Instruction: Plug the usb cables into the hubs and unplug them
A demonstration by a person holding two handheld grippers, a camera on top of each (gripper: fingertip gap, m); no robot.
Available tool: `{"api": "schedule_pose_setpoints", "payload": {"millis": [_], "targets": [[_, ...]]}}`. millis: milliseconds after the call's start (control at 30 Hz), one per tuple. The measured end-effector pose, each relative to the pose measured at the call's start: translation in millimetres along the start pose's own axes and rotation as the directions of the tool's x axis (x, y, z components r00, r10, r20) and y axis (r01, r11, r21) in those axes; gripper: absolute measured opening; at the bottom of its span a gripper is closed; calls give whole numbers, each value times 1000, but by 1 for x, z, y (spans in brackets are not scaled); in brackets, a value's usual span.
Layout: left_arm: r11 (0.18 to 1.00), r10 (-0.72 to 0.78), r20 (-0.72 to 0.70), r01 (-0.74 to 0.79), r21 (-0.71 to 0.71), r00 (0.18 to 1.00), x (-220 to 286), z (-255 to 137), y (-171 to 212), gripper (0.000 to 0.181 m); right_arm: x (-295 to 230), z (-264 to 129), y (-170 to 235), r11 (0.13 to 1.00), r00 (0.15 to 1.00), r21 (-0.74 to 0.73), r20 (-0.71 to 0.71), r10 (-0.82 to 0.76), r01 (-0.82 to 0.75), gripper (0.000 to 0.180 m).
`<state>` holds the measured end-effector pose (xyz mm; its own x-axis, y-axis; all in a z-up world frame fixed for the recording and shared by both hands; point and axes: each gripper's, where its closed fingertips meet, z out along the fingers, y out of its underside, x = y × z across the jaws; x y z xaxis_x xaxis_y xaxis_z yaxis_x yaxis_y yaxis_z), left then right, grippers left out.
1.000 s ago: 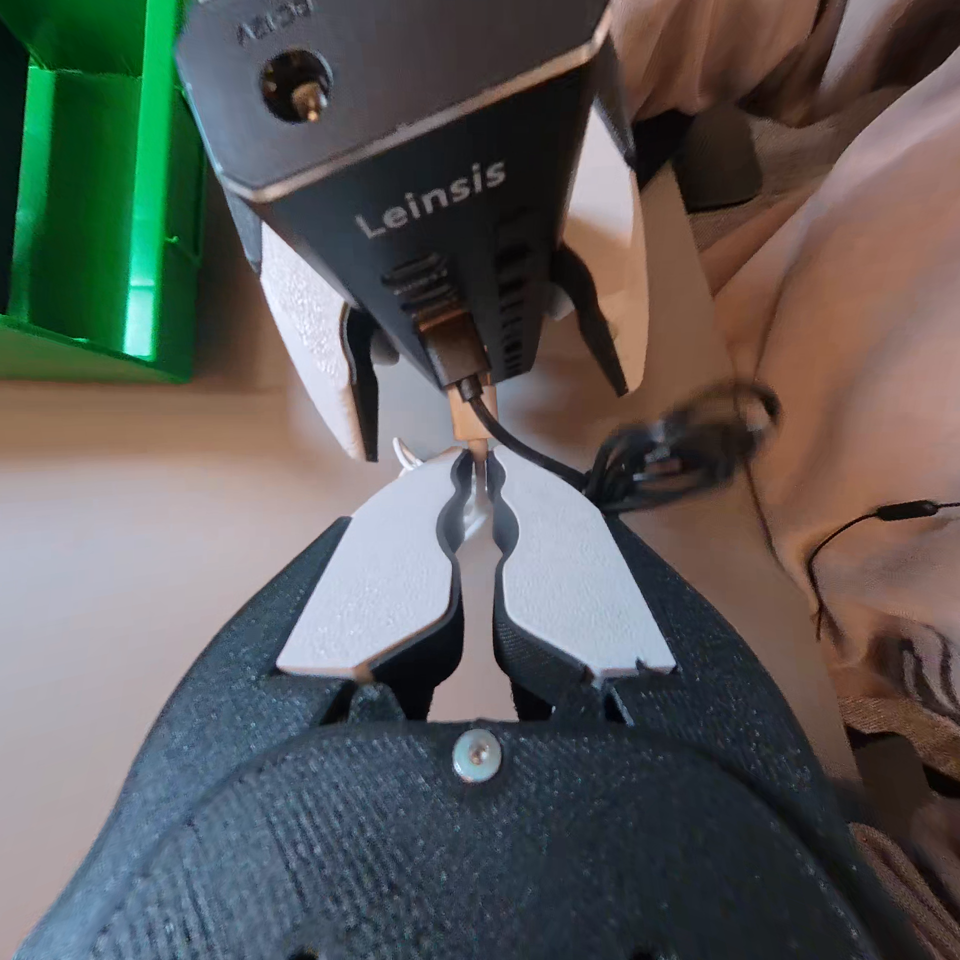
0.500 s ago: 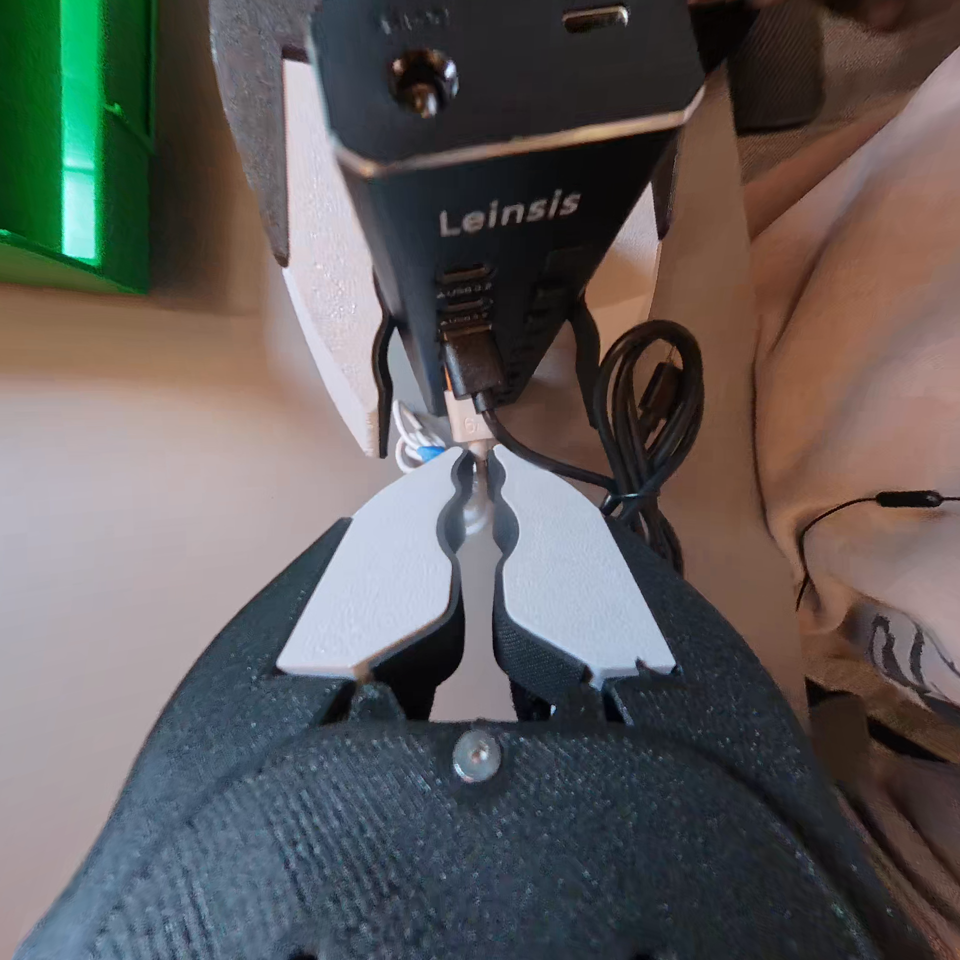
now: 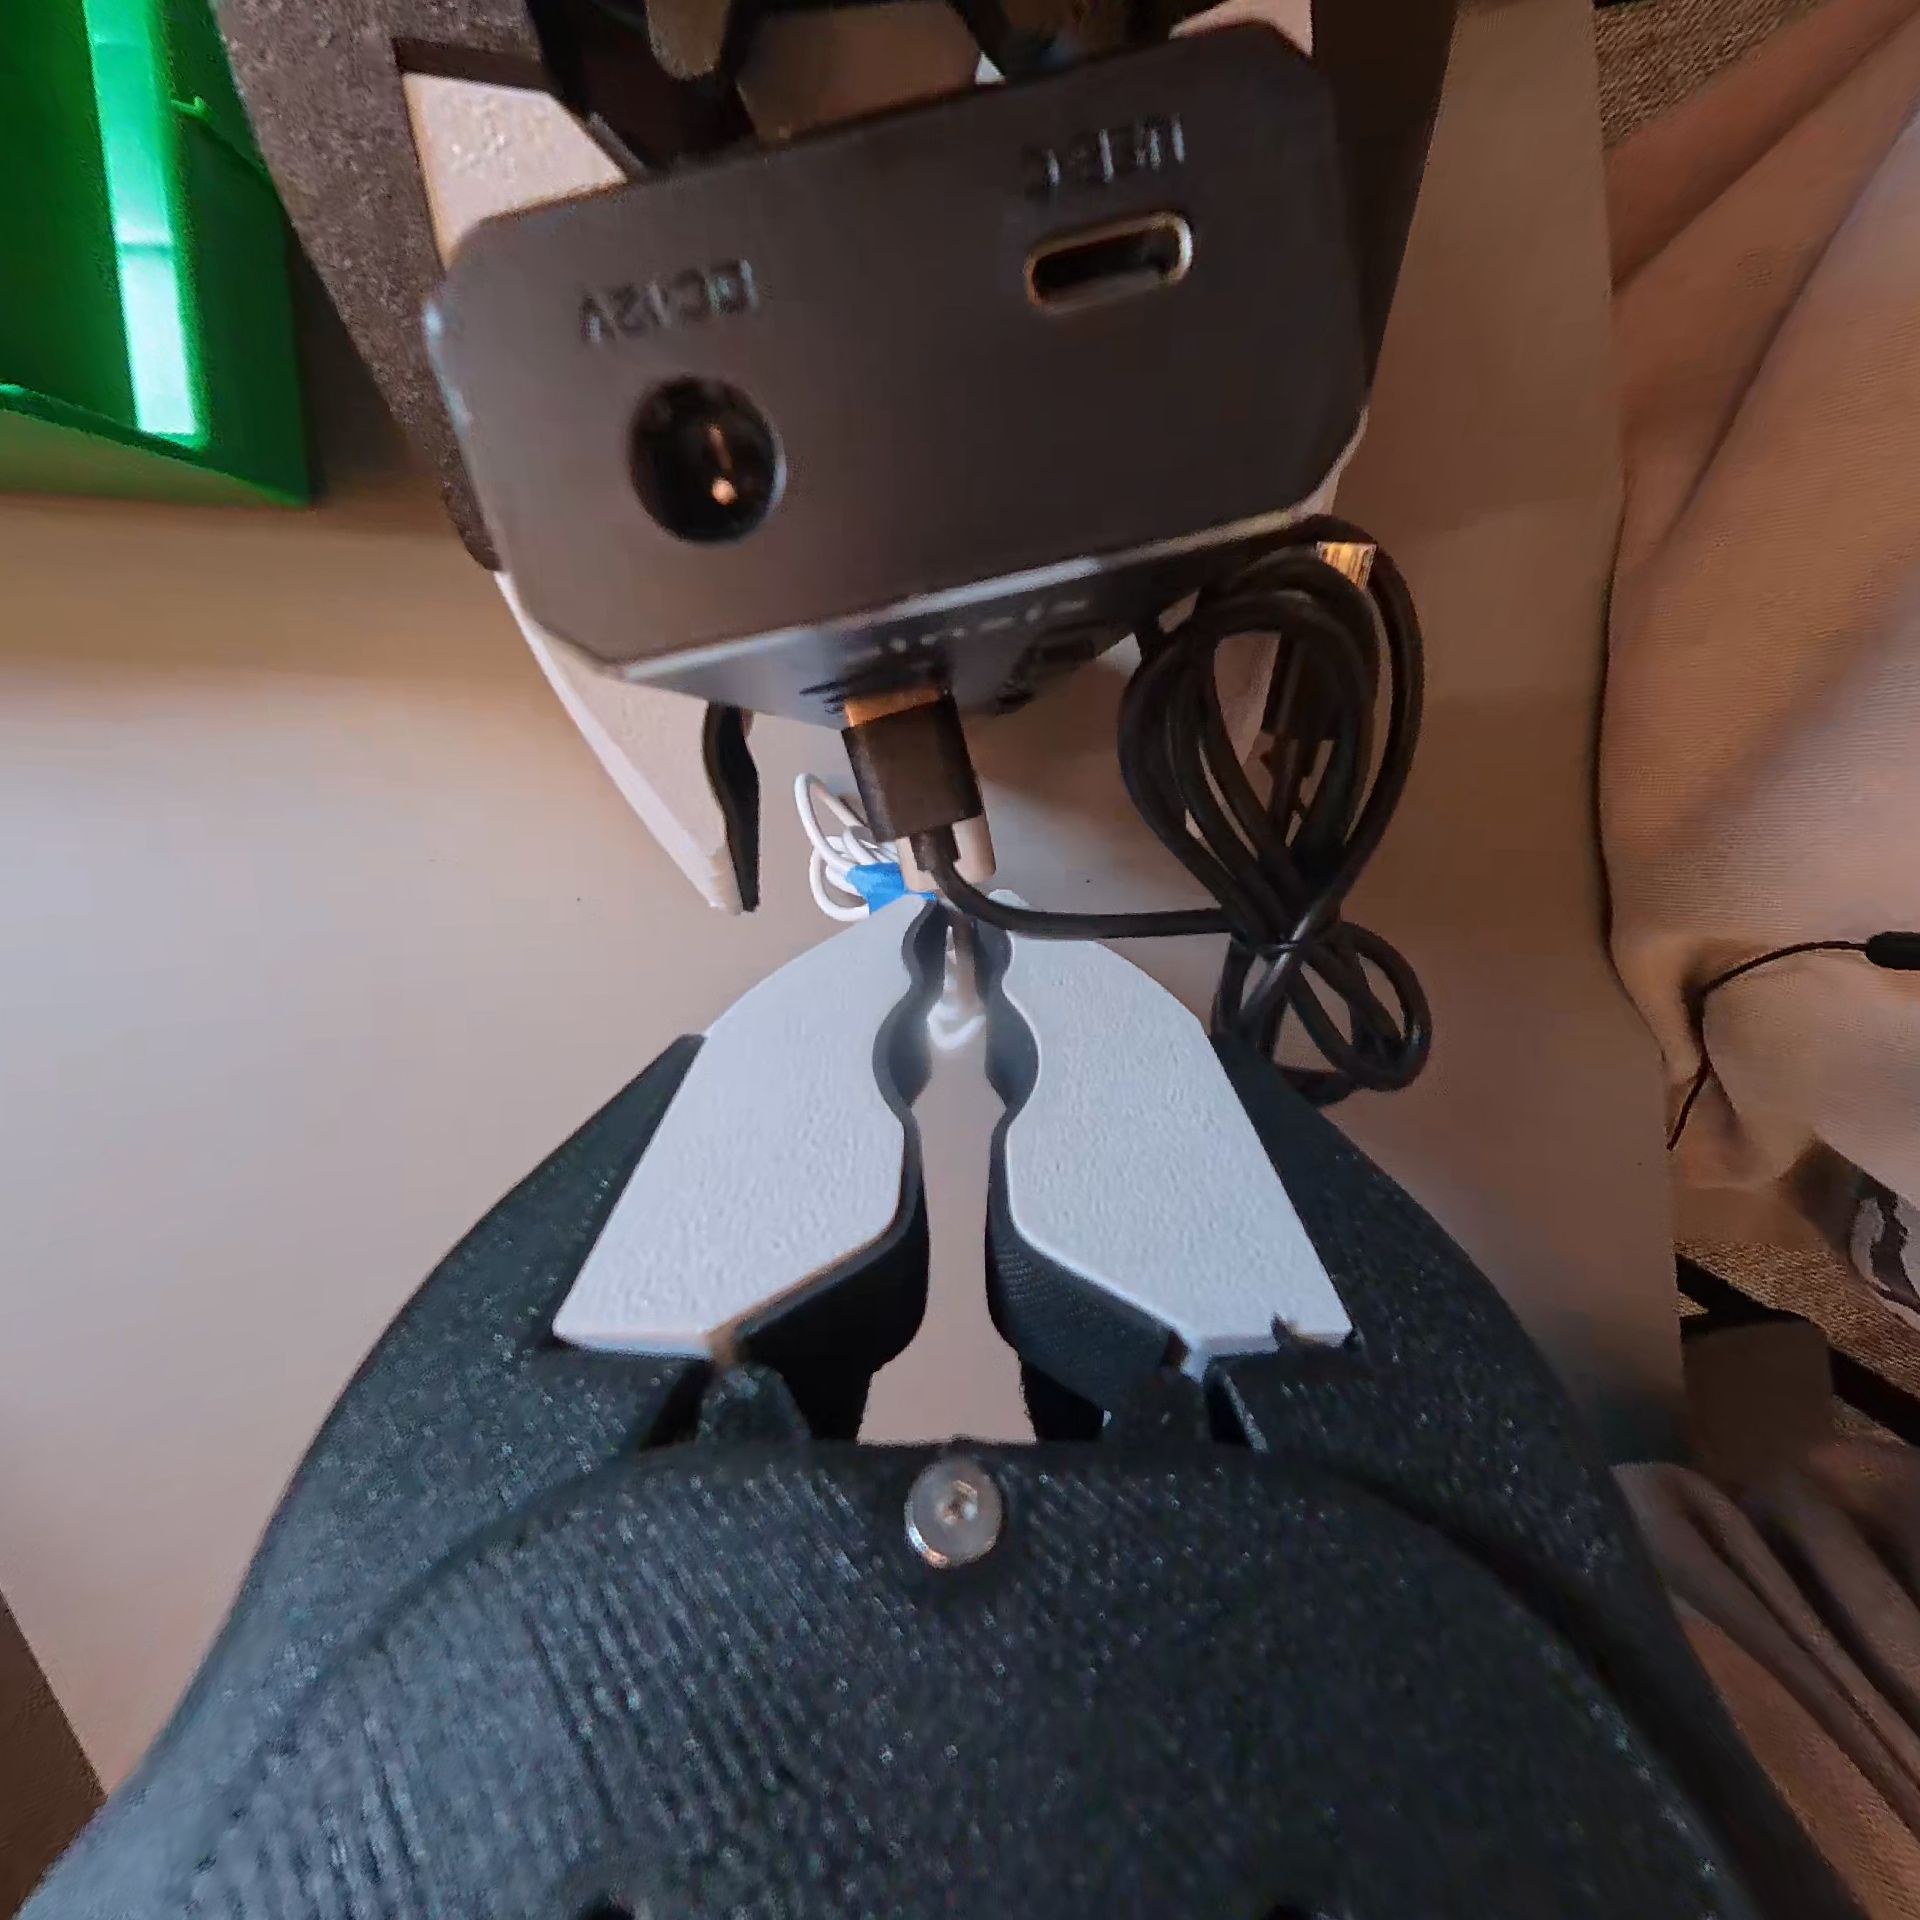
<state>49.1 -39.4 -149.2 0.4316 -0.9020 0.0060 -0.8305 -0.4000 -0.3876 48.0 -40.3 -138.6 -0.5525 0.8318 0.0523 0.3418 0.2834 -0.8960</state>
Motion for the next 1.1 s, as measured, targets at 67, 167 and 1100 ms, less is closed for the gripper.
{"api": "schedule_pose_setpoints", "payload": {"millis": [67,167,1100], "targets": [[1000,6,20,-5,-13,1000,1,0,0,6,-2,0,-4,999,1000,39,18,-5,4,72],[1000,1,30,0,-23,1000,1,-1,2,6,-4,-1,-9,995,999,94,36,5,-8,72],[976,79,26,-82,203,997,-3,-7,-25,6,-1,-17,-16,977,1000,214,-5,13,-12,72]]}}
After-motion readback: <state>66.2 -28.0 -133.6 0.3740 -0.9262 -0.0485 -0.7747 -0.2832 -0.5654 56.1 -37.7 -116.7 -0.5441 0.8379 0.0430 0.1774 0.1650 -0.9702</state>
